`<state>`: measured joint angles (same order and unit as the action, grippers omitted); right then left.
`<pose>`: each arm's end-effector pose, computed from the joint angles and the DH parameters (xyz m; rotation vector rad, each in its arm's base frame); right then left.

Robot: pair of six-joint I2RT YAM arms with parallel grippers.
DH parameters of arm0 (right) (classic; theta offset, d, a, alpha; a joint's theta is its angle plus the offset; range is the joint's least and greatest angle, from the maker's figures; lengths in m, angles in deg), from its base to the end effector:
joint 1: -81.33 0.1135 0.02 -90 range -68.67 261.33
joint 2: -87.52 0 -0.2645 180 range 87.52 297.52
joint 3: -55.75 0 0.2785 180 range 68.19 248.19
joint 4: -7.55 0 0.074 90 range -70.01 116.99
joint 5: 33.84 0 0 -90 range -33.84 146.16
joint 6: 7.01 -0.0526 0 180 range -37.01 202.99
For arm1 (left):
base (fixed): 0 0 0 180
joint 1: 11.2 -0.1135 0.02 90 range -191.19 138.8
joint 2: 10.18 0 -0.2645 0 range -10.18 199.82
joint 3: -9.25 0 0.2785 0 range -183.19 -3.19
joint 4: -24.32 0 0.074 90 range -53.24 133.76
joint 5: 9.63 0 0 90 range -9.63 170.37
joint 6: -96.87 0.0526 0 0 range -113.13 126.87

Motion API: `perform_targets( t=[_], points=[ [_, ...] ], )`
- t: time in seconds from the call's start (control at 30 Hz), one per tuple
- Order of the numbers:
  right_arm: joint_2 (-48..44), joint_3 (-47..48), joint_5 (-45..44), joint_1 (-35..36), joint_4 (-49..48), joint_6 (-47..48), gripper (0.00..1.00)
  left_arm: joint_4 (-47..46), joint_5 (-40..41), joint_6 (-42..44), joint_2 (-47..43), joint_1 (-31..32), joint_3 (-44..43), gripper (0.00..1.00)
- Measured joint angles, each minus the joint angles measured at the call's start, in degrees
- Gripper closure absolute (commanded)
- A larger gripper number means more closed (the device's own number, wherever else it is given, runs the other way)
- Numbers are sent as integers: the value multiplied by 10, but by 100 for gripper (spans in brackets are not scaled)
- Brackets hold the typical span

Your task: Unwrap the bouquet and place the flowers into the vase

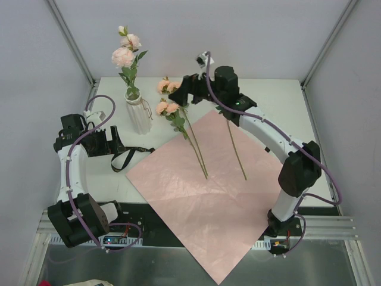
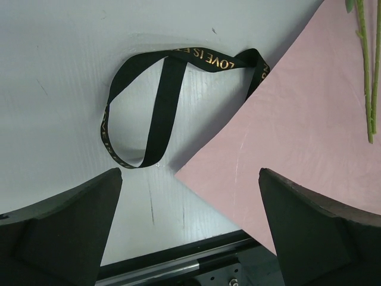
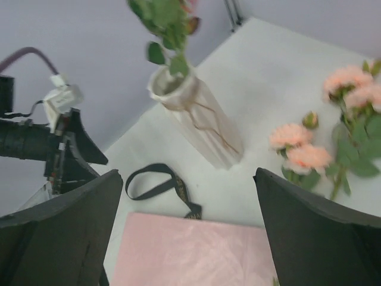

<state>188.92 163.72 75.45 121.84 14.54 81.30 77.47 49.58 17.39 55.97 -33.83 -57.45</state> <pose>0.3480 0.3202 0.4037 -0.7954 1.4358 0.8350 0.2540 0.0767 0.2634 -0.0300 2.3552 -0.3925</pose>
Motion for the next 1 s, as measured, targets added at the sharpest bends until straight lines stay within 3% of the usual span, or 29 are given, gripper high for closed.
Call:
perform_targets(
  t=[0.1,0.2,0.5,0.77,1.0],
  points=[
    [0,-41,55,-75,14,-52,4,6,2,8,-4,0,-4,1],
    [52,-28,4,-117,115,-39,1,9,4,13,-5,0,-8,1],
    [178,21,-160,-42,318,53,16,18,14,21,-6,-3,-9,1],
    [209,54,-226,-43,349,89,31,18,21,26,-11,-3,-9,1],
    [249,86,-238,-42,346,103,31,18,24,30,-13,-3,-9,1]
  ],
)
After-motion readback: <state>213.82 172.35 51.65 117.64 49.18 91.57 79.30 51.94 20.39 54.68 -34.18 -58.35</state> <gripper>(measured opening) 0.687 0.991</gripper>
